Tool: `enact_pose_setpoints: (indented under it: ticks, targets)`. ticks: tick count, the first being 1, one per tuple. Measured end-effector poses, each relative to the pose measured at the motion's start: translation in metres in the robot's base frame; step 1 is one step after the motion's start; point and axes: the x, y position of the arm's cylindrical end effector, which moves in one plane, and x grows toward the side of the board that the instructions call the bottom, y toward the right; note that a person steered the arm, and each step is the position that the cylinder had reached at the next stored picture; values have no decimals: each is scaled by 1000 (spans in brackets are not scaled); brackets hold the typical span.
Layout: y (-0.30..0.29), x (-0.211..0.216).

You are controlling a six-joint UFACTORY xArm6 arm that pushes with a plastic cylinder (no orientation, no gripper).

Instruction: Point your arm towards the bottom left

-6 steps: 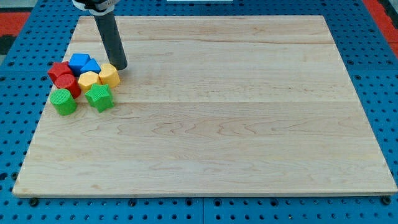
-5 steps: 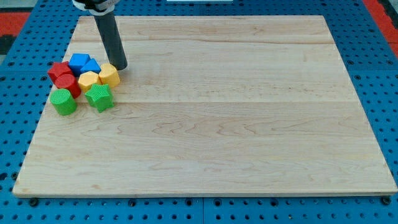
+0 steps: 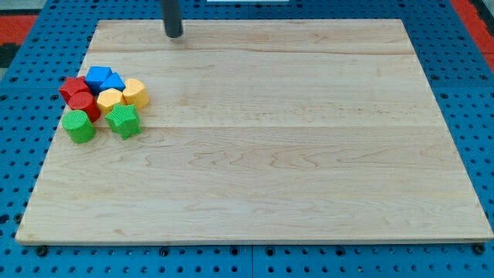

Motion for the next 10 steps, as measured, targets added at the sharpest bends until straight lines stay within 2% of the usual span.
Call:
enact_pose_setpoints:
  ticks: [2, 4, 5, 7, 8, 10]
  targets:
    - [-10, -2]
    - [-44, -27]
    - [-139, -16]
    - [-155, 3]
    - [-155, 44]
    - [-155, 71]
